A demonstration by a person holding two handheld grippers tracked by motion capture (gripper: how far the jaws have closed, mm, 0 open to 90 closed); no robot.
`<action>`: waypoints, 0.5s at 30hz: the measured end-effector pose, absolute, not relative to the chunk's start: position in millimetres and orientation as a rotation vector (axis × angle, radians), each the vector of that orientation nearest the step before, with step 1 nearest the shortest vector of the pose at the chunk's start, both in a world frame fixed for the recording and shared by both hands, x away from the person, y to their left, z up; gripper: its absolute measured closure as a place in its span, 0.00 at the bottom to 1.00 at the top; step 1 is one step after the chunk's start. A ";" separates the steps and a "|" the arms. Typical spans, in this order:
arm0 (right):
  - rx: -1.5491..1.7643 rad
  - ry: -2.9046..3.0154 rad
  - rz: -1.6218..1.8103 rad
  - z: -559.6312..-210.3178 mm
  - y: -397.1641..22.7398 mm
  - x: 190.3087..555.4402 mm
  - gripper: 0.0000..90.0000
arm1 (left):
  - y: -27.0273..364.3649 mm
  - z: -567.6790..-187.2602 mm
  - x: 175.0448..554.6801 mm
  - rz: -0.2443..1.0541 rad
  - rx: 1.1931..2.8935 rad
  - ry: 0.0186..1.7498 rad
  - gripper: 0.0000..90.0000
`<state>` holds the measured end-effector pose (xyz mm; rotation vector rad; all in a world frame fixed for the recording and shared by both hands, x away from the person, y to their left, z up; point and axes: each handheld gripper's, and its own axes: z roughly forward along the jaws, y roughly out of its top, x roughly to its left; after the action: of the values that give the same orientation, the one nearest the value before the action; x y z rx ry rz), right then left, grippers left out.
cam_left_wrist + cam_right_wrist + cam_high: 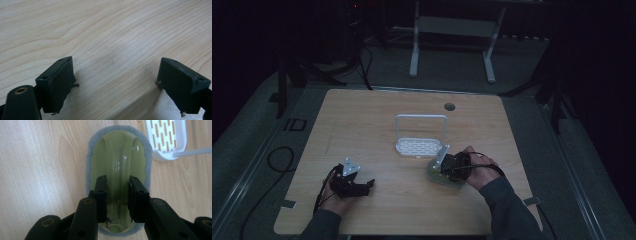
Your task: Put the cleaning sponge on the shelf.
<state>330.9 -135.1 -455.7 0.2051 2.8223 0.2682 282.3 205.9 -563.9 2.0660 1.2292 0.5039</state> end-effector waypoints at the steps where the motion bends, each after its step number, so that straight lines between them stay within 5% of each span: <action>1: 0.205 2.822 0.268 -455.7 -135.1 330.9 0.80 | 205.9 -563.9 282.3 0.504 2.066 1.229 0.16; 15: 0.196 2.810 0.310 -451.3 -128.1 338.1 0.80 | 205.9 -563.9 282.3 0.504 2.065 1.230 0.16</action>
<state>338.1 -128.1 -451.3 0.1959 2.8097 0.3095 282.3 205.9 -563.9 2.0652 1.2297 0.5041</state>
